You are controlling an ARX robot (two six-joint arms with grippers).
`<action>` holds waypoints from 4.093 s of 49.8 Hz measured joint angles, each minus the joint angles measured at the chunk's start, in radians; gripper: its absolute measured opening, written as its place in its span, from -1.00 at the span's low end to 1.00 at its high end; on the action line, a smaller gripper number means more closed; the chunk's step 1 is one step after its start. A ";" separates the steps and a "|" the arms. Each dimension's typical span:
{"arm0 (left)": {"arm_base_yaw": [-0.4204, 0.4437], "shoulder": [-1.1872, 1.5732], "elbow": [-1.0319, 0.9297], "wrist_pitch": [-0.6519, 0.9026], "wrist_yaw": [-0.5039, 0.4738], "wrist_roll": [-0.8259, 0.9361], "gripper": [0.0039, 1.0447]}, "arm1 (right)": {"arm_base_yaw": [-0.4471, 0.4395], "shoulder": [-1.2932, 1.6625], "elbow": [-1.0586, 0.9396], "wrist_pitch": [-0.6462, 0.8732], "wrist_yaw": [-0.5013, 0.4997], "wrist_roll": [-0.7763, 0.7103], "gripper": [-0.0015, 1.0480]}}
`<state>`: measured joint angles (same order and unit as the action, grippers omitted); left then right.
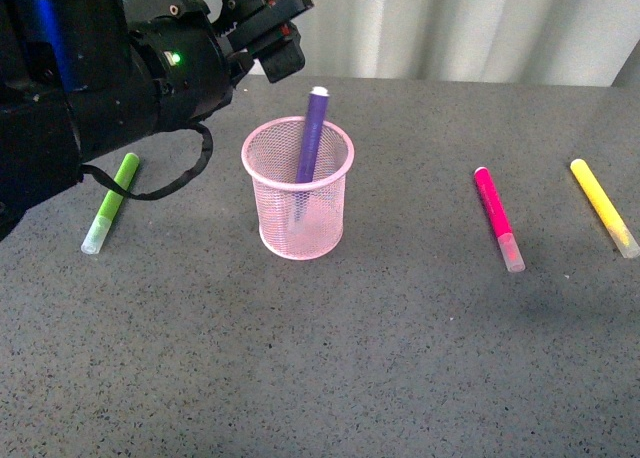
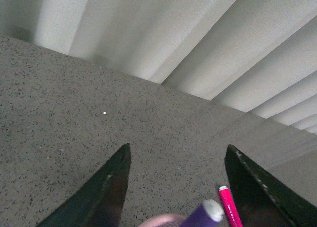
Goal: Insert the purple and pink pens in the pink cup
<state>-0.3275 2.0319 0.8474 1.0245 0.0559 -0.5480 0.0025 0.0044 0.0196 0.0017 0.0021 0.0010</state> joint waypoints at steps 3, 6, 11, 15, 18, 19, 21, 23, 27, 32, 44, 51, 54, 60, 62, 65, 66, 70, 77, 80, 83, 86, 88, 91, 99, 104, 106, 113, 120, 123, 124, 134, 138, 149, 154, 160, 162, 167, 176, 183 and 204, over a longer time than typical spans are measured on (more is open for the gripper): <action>0.010 -0.034 -0.015 -0.025 0.008 -0.003 0.31 | 0.000 0.000 0.000 0.000 0.000 0.000 0.86; 0.032 -0.113 -0.048 -0.076 0.034 0.000 0.58 | 0.000 0.000 0.000 0.000 0.000 0.000 0.86; 0.083 -0.307 -0.114 -0.277 0.077 0.071 0.90 | 0.000 0.000 0.000 0.000 0.000 0.000 0.86; 0.126 -0.489 -0.177 -0.502 0.051 0.195 0.88 | 0.000 0.000 0.000 0.000 0.000 0.000 0.86; 0.143 -0.583 -0.209 -0.571 0.042 0.259 0.88 | 0.000 0.000 0.000 0.000 0.000 0.000 0.86; 0.144 -0.593 -0.209 -0.573 0.042 0.267 0.88 | 0.000 0.000 0.000 0.000 0.000 0.000 0.86; 0.146 -0.608 -0.209 -0.573 0.041 0.288 0.88 | 0.000 0.000 0.000 0.000 -0.001 0.000 0.86; 0.146 -0.608 -0.209 -0.573 0.041 0.293 0.88 | 0.000 0.000 0.000 0.000 -0.001 0.000 0.86; 0.137 -0.587 -0.227 -0.517 -0.015 0.329 0.82 | 0.000 0.000 0.000 0.000 0.000 0.000 0.86; 0.141 -0.589 -0.389 -0.125 -0.210 0.466 0.40 | 0.000 0.000 0.000 0.000 0.001 0.000 0.86; 0.216 -0.819 -0.621 -0.049 -0.158 0.532 -0.74 | 0.000 0.000 0.000 0.000 0.000 0.000 0.86; 0.242 -0.925 -0.687 -0.088 -0.140 0.539 -0.93 | 0.000 0.000 0.000 0.000 0.000 0.000 0.86; 0.250 -0.959 -0.706 -0.106 -0.134 0.539 -0.93 | 0.000 0.000 0.000 0.000 0.000 0.000 0.86; 0.306 -0.997 -0.758 -0.076 -0.060 0.541 -0.93 | 0.000 0.000 0.000 0.000 0.000 0.000 0.86; 0.314 -1.007 -0.771 -0.079 -0.059 0.541 -0.93 | 0.000 0.000 0.000 0.000 0.000 0.000 0.86; 0.323 -1.040 -0.790 -0.109 -0.060 0.540 -0.93 | 0.000 0.000 0.000 0.000 0.000 0.000 0.86; 0.323 -1.047 -0.793 -0.115 -0.060 0.541 -0.93 | 0.000 0.000 0.000 0.000 0.000 0.000 0.86; 0.325 -1.122 -0.808 -0.171 -0.059 0.541 -0.93 | 0.000 0.000 0.000 0.000 -0.001 0.000 0.86; 0.325 -1.265 -0.825 -0.291 -0.056 0.541 -0.93 | 0.000 0.000 0.000 0.000 0.000 0.000 0.86; 0.325 -1.320 -0.826 -0.336 -0.056 0.541 -0.93 | 0.000 0.000 0.000 0.000 0.000 0.000 0.86; 0.325 -1.379 -0.826 -0.388 -0.056 0.541 -0.93 | 0.000 0.000 0.000 0.000 0.000 0.000 0.86; 0.325 -1.433 -0.826 -0.437 -0.056 0.541 -0.93 | 0.000 0.000 0.000 0.000 0.000 0.000 0.86; 0.325 -1.469 -0.826 -0.470 -0.056 0.541 -0.93 | 0.000 0.000 0.000 0.000 0.000 0.000 0.86; 0.325 -1.518 -0.826 -0.516 -0.056 0.541 -0.93 | 0.000 0.000 0.000 0.000 0.000 0.000 0.86; 0.325 -1.622 -0.827 -0.613 -0.056 0.541 -0.93 | 0.000 0.000 0.000 0.000 0.000 0.000 0.86; 0.325 -1.667 -0.827 -0.658 -0.056 0.541 -0.93 | 0.000 0.000 0.000 0.000 0.000 0.000 0.86; 0.325 -1.685 -0.827 -0.675 -0.056 0.541 -0.93 | 0.000 0.000 0.000 0.000 0.000 0.000 0.86; 0.325 -1.736 -0.827 -0.725 -0.056 0.541 -0.93 | 0.000 0.000 0.000 0.000 0.000 0.000 0.86; 0.325 -1.777 -0.827 -0.765 -0.056 0.541 -0.93 | 0.000 0.000 0.000 0.000 0.000 0.000 0.86; 0.325 -1.794 -0.827 -0.783 -0.056 0.541 -0.93 | 0.000 0.000 0.000 0.000 0.000 0.000 0.86; 0.325 -1.800 -0.827 -0.789 -0.056 0.541 -0.93 | 0.000 0.000 0.000 0.000 0.000 0.000 0.86; 0.325 -1.849 -0.827 -0.838 -0.056 0.541 -0.93 | 0.000 0.000 0.000 0.000 0.000 0.000 0.86; 0.325 -1.890 -0.827 -0.881 -0.056 0.541 -0.93 | 0.000 0.000 0.000 0.000 0.000 0.000 0.86; 0.325 -2.028 -0.827 -1.022 -0.056 0.541 -0.93 | 0.000 0.000 0.000 0.000 0.000 0.000 0.86; 0.325 -2.028 -0.827 -1.024 -0.056 0.541 -0.93 | 0.000 0.000 0.000 0.000 0.000 0.000 0.86; 0.325 -2.028 -0.827 -1.024 -0.056 0.541 -0.93 | 0.000 0.000 0.000 0.000 0.000 0.000 0.86; 0.325 -2.028 -0.827 -1.024 -0.056 0.541 -0.93 | 0.000 0.000 0.000 0.000 0.000 0.000 0.86; 0.325 -2.028 -0.827 -1.024 -0.056 0.541 -0.84 | 0.000 0.000 0.000 0.000 0.000 0.000 0.86; 0.325 -2.028 -0.827 -1.024 -0.056 0.541 -0.29 | 0.000 0.000 0.000 0.000 0.000 0.000 0.86; 0.325 -2.028 -0.827 -1.024 -0.056 0.541 0.19 | 0.000 0.000 0.000 0.000 0.000 0.000 0.86; 0.325 -2.029 -0.827 -1.024 -0.056 0.543 0.87 | 0.066 0.752 0.270 -0.007 0.096 0.138 0.86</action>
<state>-0.0025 0.0032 0.0208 0.0006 -0.0002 -0.0048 0.0689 0.7559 0.2897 -0.0055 0.0982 0.1387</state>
